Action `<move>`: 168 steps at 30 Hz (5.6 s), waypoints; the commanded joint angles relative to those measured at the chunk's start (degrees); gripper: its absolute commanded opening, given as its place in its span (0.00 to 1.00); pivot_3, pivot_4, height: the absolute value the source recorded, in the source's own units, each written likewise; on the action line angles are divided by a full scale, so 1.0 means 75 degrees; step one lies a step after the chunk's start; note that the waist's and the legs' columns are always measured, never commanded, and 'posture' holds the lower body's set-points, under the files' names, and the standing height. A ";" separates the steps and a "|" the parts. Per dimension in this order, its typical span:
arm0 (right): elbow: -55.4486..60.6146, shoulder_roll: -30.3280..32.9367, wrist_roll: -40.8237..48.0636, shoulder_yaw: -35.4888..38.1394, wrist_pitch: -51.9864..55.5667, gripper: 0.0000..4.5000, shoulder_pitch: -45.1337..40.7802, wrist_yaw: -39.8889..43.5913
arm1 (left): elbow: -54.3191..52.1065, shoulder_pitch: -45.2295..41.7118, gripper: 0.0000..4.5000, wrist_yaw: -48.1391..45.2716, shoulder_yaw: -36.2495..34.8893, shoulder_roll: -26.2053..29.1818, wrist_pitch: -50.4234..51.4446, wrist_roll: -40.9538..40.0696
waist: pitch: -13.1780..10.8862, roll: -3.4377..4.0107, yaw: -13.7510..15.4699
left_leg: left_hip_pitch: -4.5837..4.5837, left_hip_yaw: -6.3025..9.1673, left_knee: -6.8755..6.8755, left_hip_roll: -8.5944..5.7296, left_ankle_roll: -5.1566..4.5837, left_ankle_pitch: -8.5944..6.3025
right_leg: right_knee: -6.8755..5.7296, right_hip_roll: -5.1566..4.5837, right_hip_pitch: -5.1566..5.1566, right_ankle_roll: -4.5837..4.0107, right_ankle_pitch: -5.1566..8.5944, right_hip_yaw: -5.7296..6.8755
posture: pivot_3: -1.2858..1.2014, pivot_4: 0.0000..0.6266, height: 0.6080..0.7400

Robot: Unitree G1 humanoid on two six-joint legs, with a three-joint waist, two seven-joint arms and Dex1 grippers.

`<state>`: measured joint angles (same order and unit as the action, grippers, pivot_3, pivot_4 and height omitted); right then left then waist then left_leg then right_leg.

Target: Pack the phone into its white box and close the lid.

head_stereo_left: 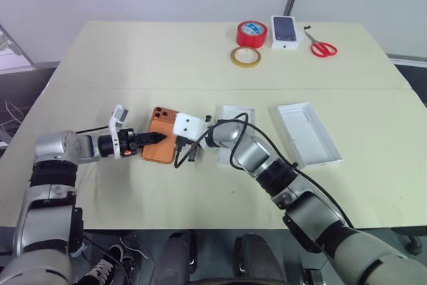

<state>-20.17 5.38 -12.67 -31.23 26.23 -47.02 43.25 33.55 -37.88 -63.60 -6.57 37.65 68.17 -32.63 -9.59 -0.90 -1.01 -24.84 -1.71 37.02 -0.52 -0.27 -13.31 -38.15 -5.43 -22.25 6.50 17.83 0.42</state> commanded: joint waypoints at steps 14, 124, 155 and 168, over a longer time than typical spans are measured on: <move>0.3356 0.0867 0.3246 0.2093 0.1332 0.28 0.0991 0.1889 | -0.0961 0.0775 0.00 0.0809 -0.1567 -0.0508 0.1152 -0.1300 | -0.0002 -0.0002 0.0008 | -0.0044 0.0006 0.0003 0.0006 -0.0001 -0.0001 | 0.0005 -0.0013 -0.0028 0.0001 -0.0001 -0.0004 | 0.52 0.24 0.91; 0.3579 0.5144 0.2511 0.3490 -0.1478 0.13 0.3997 0.1284 | -0.5237 0.0846 0.45 0.4699 -0.0591 -0.2548 0.0489 -0.2641 | -0.0009 -0.0018 0.0219 | -0.0060 0.0010 0.0061 0.0014 0.0028 0.0023 | 0.0019 0.0014 0.0002 0.0002 0.0000 -0.0001 | 0.52 0.24 0.91; 0.3545 0.5425 0.2017 0.3718 -0.1507 0.00 0.4344 0.1208 | -0.2167 -0.0145 0.01 0.1670 0.3903 -0.4119 -0.5768 0.2658 | -0.0007 -0.0010 0.0494 | -0.0069 0.0013 0.0155 -0.0010 -0.0087 -0.0042 | 0.0029 0.0011 0.0060 0.0003 0.0002 0.0010 | 0.52 0.24 0.91; 0.3997 0.5882 0.2286 0.4437 -0.0976 0.00 0.5232 0.1556 | -0.0964 -0.0593 0.01 0.1798 0.3602 -0.4646 -0.6552 0.3240 | -0.0009 -0.0001 0.0324 | -0.0066 0.0007 0.0149 0.0011 -0.0088 -0.0044 | 0.0027 0.0020 0.0049 0.0008 0.0004 0.0007 | 0.52 0.24 0.91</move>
<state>6.05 49.18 2.24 1.68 18.45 -8.02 53.46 27.00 -41.03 -50.29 21.17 3.80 21.12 -8.36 -9.66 -0.91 1.42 -25.33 -1.65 38.13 -0.44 -0.93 -13.63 -37.95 -5.28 -21.89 6.57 17.86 0.47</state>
